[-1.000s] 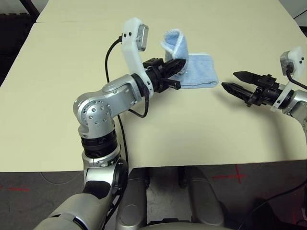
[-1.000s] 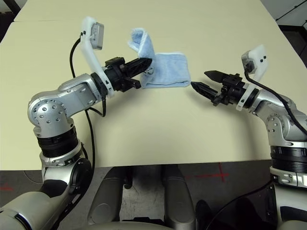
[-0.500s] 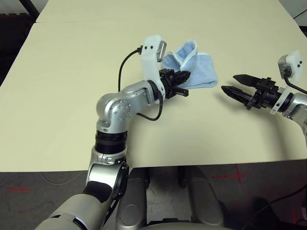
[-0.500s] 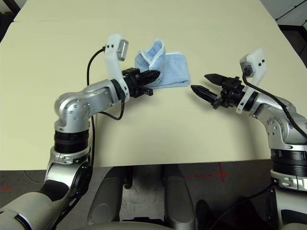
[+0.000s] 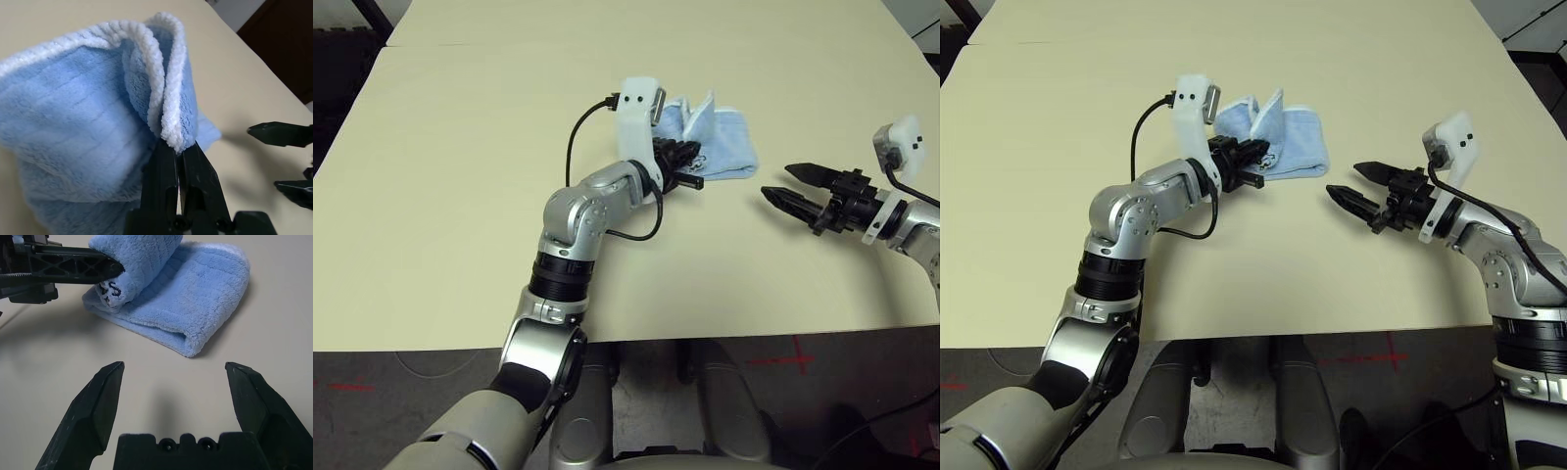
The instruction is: Fold the towel and set it aside.
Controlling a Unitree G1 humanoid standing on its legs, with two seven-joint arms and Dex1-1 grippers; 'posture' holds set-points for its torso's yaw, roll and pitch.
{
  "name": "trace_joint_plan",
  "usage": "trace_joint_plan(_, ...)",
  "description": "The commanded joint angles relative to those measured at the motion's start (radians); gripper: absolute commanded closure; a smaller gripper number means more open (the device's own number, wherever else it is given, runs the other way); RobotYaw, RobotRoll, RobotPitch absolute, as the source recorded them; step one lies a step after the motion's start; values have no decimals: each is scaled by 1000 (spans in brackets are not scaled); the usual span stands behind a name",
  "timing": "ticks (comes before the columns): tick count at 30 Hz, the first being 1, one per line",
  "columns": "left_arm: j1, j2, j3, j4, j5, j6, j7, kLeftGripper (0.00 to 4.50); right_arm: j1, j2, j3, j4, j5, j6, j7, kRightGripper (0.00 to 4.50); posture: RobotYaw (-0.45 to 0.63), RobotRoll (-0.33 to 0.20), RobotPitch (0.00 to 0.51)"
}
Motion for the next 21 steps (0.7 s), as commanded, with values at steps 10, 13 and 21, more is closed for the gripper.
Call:
trace_joint_plan(10, -30, -53, 15, -25, -16, 62, -6, 4473, 35, 22, 6, -26, 3, -1, -9, 0, -93, 0, 338)
trace_joint_plan(13, -46, -60, 19, -17, -15, 64, -8, 4473, 43, 26, 6, -35, 4, 1, -12, 0, -93, 0, 338)
trace_joint_plan(21, -79, -88, 28, 3, -19, 63, -12, 4473, 50, 30, 5, -46, 7, 3, -22, 0, -106, 0, 334)
